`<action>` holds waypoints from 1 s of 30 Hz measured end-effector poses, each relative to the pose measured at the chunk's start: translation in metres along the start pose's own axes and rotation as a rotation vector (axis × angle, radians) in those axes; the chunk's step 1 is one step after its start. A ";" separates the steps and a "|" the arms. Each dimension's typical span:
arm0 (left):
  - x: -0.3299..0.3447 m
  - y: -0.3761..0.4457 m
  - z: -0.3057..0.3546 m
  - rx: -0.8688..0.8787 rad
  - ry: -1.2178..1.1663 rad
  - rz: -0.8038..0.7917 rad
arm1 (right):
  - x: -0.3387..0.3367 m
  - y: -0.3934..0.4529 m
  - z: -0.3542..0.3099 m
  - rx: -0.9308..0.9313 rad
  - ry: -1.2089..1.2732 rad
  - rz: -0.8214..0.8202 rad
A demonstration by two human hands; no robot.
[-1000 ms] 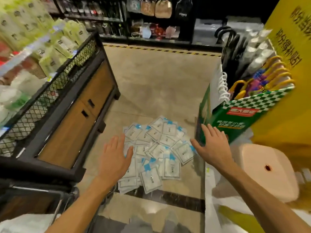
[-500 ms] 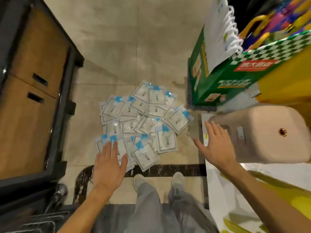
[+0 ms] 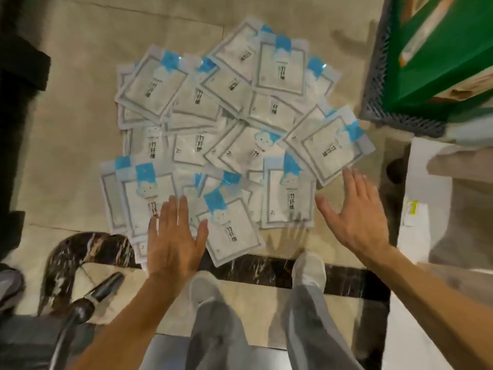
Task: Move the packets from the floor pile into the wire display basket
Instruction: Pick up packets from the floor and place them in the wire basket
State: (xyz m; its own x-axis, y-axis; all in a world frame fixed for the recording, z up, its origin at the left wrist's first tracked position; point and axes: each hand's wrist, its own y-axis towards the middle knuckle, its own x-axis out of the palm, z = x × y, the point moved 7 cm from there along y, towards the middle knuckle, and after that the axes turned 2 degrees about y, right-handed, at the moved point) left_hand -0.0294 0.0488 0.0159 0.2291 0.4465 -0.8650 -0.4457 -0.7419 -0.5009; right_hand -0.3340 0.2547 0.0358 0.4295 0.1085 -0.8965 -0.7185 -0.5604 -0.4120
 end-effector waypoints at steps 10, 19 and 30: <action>0.223 0.073 -0.020 -0.111 0.006 -0.014 | 0.221 0.091 0.059 0.175 0.127 -0.025; 0.239 0.095 -0.038 -0.242 -0.197 0.298 | 0.268 0.110 0.075 0.260 0.472 0.201; 0.206 0.114 -0.057 -0.281 -0.864 0.310 | 0.250 0.117 0.076 0.442 0.934 0.141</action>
State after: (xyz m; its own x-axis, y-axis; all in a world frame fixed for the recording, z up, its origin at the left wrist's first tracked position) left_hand 0.0166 0.0276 -0.2205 -0.6314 0.3418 -0.6960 -0.1301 -0.9316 -0.3395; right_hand -0.3519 0.2787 -0.2485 0.4431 -0.7186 -0.5360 -0.8504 -0.1477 -0.5050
